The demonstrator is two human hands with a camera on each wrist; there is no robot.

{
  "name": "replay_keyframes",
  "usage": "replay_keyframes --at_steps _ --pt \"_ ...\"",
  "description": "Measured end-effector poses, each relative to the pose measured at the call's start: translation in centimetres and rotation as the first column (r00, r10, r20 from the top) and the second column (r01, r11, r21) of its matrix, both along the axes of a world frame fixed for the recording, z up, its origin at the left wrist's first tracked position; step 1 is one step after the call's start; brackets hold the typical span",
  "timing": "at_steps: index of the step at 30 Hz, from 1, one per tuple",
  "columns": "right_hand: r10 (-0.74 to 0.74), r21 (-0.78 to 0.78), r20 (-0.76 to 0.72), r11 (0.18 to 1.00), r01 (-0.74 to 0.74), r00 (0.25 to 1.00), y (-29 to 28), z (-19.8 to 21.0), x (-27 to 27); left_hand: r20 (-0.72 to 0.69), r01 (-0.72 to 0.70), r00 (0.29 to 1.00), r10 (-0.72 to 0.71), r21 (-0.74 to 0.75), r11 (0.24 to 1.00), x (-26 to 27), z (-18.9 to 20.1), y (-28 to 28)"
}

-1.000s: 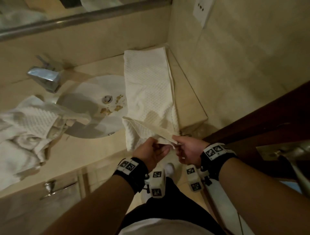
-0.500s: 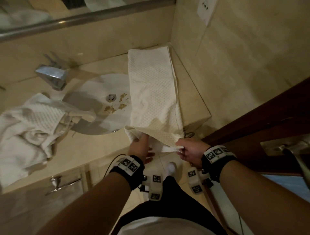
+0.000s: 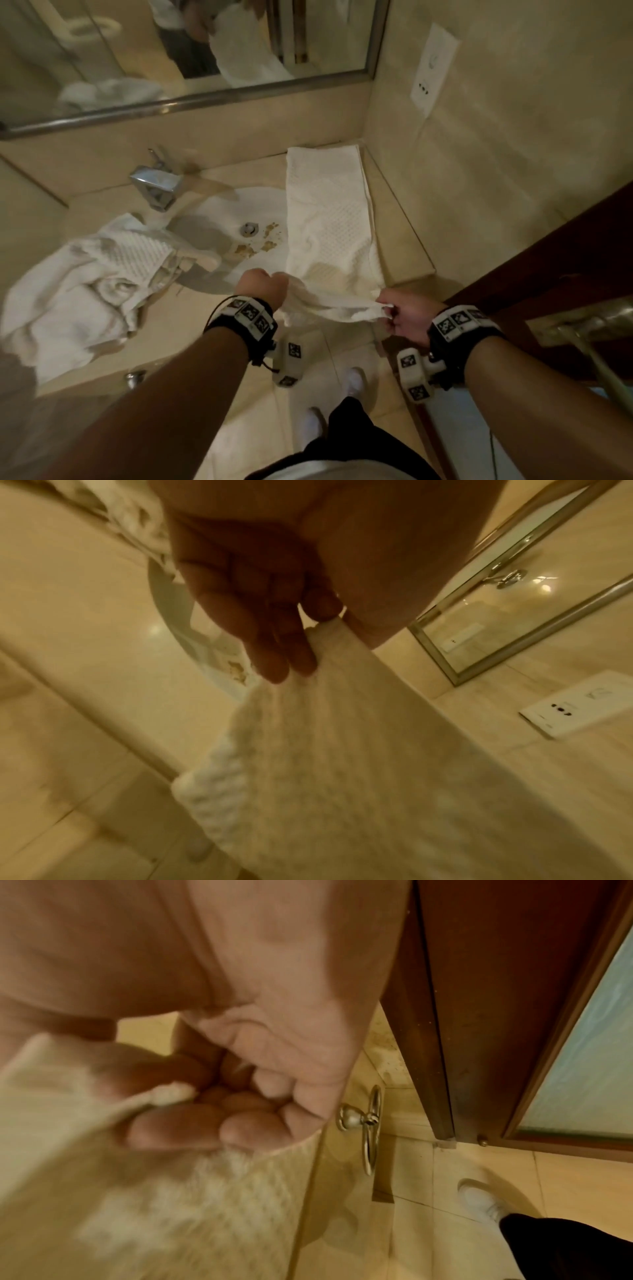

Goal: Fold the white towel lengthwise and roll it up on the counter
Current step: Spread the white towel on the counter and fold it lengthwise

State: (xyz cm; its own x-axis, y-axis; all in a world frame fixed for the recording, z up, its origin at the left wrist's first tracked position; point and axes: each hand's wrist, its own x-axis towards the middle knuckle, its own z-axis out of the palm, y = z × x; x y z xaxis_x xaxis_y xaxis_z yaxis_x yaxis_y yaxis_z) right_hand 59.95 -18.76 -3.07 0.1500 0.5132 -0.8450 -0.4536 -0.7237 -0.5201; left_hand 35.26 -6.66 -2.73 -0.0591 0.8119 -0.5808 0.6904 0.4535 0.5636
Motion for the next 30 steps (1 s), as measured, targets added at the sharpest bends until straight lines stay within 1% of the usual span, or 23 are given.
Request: replay_keyframes --at_steps 2,4,6,7,8,9,11,12,13,14,15,17,18,19,20,21,22,23,24,25,27,28,30 --pt "-0.033 -0.007 0.062 0.999 0.033 0.998 1.0 1.0 0.9 -0.008 0.012 1.000 -0.012 -0.046 0.999 -0.8 1.4 0.6" --pt "-0.008 0.006 0.127 1.000 0.007 0.992 2.4 2.6 1.6 0.007 0.057 0.998 -0.057 -0.057 0.997 -0.7 3.2 1.2" --pt "0.002 0.037 0.192 0.999 -0.009 0.981 4.3 5.0 1.9 0.040 0.110 0.993 -0.111 0.046 0.993 0.1 5.6 2.2" --pt "-0.028 0.079 0.235 0.997 0.009 0.972 5.5 6.8 2.0 0.071 0.115 0.990 -0.124 0.121 0.986 0.6 7.2 3.0" --pt "-0.091 0.150 0.269 0.987 0.052 0.959 6.8 8.7 2.2 0.132 0.096 0.983 -0.125 0.204 0.974 1.0 9.0 3.8" --pt "-0.166 0.246 0.307 0.965 0.090 0.937 8.0 10.7 2.6 0.229 0.047 0.966 -0.118 0.293 0.955 1.4 11.1 4.6" --pt "-0.307 0.479 0.323 0.869 0.126 0.895 10.2 14.7 3.4 0.458 -0.108 0.881 -0.120 0.440 0.892 2.1 15.5 5.6" --pt "-0.373 0.564 0.281 0.810 0.163 0.884 10.8 16.2 3.8 0.519 -0.161 0.844 -0.137 0.488 0.858 2.3 17.4 5.8" --pt "-0.419 0.609 0.224 0.765 0.209 0.880 11.0 17.4 4.4 0.547 -0.187 0.824 -0.151 0.513 0.838 2.5 18.7 5.7" --pt "-0.432 0.623 0.209 0.750 0.221 0.877 10.8 17.9 4.9 0.559 -0.198 0.817 -0.144 0.506 0.839 2.6 19.5 5.4" --pt "-0.407 0.605 0.235 0.772 0.195 0.883 10.4 17.7 5.3 0.582 -0.206 0.805 -0.114 0.455 0.867 2.5 19.4 4.9" --pt "-0.283 0.466 0.341 0.879 0.101 0.896 9.0 15.4 6.1 0.622 -0.206 0.783 -0.004 0.265 0.942 2.3 17.2 3.6" --pt "-0.206 0.365 0.380 0.929 0.058 0.902 8.0 13.5 6.5 0.603 -0.202 0.796 0.053 0.182 0.962 2.1 15.4 2.7" --pt "-0.117 0.235 0.417 0.972 0.018 0.901 6.7 11.0 6.9 0.555 -0.183 0.827 0.088 0.118 0.976 2.0 12.9 1.7" --pt "-0.017 0.100 0.449 0.994 -0.031 0.894 5.3 8.4 7.3 0.487 -0.150 0.868 0.097 0.071 0.986 2.0 10.3 0.7" --pt "0.096 -0.026 0.469 0.995 -0.095 0.878 3.9 5.8 7.6 0.431 -0.120 0.898 0.094 0.035 0.992 1.9 7.6 -0.5" --pt "0.194 -0.128 0.468 0.980 -0.150 0.862 2.5 3.3 7.7 0.395 -0.105 0.913 0.102 -0.014 0.994 1.8 5.2 -1.8" --pt "0.262 -0.196 0.445 0.962 -0.192 0.857 1.3 1.1 7.7 0.376 -0.104 0.918 0.128 -0.083 0.991 1.7 2.8 -3.2" --pt "0.321 -0.258 0.423 0.939 -0.227 0.848 0.1 -0.4 7.3 0.356 -0.084 0.925 0.135 -0.155 0.984 1.4 0.8 -4.5" --pt "0.365 -0.308 0.412 0.918 -0.249 0.835 -1.1 -1.5 6.9 0.327 -0.031 0.939 0.107 -0.230 0.973 1.1 -1.1 -5.8" --pt "0.464 -0.400 0.428 0.867 -0.298 0.775 -3.1 -3.3 6.1 0.268 0.071 0.962 0.047 -0.414 0.907 0.3 -3.7 -8.4" --pt "0.527 -0.439 0.446 0.833 -0.336 0.723 -4.3 -3.8 5.8 0.238 0.079 0.970 0.048 -0.495 0.865 -0.1 -4.8 -9.5" --pt "0.692 -0.509 0.452 0.718 -0.474 0.563 -6.3 -5.1 5.6 0.181 0.064 0.982 0.051 -0.576 0.815 -0.5 -6.2 -11.3"
